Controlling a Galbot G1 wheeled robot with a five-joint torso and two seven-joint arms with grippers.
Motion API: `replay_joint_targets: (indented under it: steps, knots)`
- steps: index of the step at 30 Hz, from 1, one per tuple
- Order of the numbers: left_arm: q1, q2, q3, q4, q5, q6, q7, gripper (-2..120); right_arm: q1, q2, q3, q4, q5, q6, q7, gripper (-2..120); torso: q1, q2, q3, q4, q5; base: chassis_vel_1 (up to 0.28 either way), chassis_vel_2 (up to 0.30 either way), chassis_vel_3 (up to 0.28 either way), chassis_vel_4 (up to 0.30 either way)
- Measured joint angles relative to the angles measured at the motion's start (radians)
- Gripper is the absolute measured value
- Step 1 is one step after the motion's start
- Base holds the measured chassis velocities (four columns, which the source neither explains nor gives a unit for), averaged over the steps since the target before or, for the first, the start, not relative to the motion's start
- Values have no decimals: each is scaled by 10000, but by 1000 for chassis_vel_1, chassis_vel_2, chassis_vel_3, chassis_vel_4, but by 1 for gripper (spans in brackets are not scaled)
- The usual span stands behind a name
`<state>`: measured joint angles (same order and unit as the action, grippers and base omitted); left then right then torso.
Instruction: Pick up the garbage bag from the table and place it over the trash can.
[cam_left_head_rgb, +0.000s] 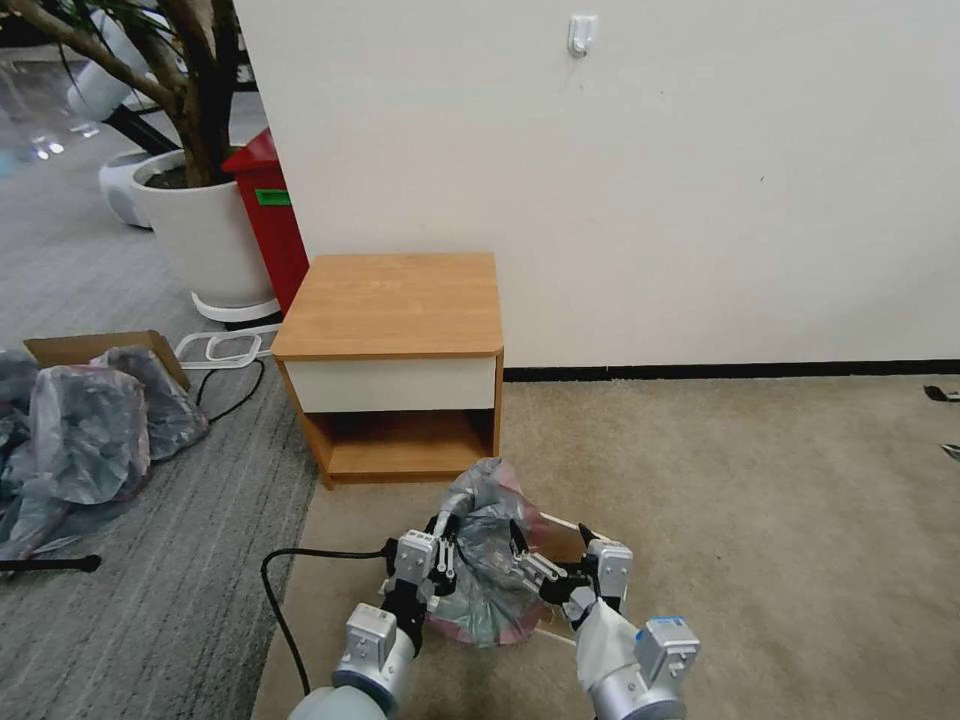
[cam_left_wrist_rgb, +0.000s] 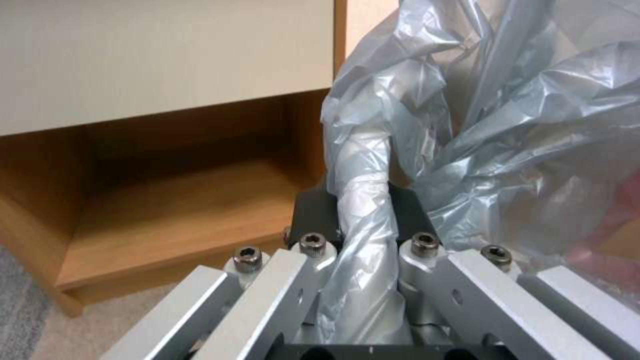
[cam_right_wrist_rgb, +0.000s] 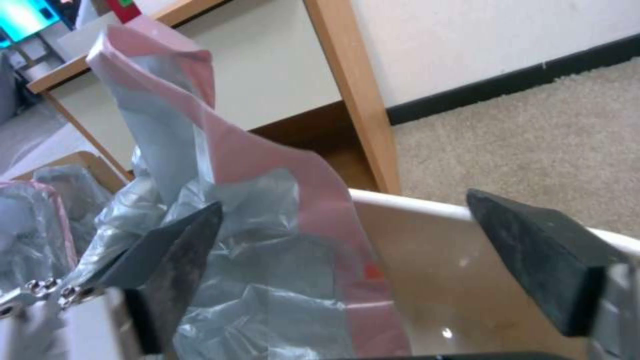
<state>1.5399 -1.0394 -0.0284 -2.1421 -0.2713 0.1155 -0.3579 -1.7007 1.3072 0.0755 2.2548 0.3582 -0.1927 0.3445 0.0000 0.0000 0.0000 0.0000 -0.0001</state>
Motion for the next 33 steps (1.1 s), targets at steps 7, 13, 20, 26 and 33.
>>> replay_joint_targets:
  steps: [7,13,20,26,33]
  knots:
    - [39,16,-87,-103,-281,44,-15,7,105,64,-413,-92,37,-101,-84,68,0,0,0,1,0,0,0,0,0]
    - [24,16,-59,-120,-396,50,-16,7,105,146,-572,-135,-119,-64,-289,66,0,0,0,0,0,0,0,0,0]
    - [58,108,-54,-264,-610,51,115,7,312,147,-593,-348,-285,19,-500,67,0,0,0,0,1,0,0,0,0]
    - [82,129,-38,-381,-692,20,221,7,384,129,-556,-400,-342,78,-516,59,0,0,0,0,1,0,0,0,0]
    - [133,81,-50,-458,-954,26,197,7,367,91,-450,-404,-401,185,-527,32,0,0,0,0,1,0,0,0,0]
